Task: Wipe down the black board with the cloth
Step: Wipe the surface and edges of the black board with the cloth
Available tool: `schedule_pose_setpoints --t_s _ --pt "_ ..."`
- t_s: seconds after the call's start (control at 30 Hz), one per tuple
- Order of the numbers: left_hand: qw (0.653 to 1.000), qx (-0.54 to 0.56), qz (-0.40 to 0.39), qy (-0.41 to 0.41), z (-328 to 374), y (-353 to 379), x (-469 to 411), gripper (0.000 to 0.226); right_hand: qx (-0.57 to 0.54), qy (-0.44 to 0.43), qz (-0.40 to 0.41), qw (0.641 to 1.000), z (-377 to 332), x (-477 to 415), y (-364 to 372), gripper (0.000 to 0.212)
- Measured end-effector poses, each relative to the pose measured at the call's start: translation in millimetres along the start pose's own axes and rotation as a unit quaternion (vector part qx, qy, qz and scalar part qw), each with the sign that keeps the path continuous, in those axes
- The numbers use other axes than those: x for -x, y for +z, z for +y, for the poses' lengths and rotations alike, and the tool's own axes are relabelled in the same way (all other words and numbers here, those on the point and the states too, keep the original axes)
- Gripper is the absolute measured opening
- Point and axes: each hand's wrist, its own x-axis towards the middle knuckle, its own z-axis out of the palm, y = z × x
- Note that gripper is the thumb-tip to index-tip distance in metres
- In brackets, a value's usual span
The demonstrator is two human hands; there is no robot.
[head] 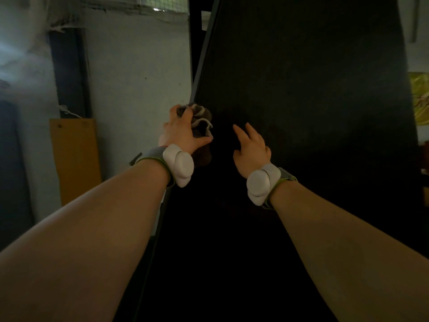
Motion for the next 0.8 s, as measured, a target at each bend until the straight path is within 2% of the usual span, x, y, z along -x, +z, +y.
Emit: schedule_pose_setpoints --t_s 0.3,0.67,0.8 --pt "0.999 0.030 -0.010 -0.024 -8.1 4.4 16.1 0.064 -0.011 0.006 -0.001 1.000 9.9 6.6 14.1 0.069" --pt "0.997 0.053 -0.030 -0.049 -43.4 21.7 71.6 0.069 -0.024 0.002 -0.025 0.999 14.4 20.3 28.9 0.068" --pt "0.995 0.060 -0.062 -0.058 -59.0 29.3 91.9 0.071 -0.028 0.001 -0.036 0.999 11.0 26.6 36.5 0.068"
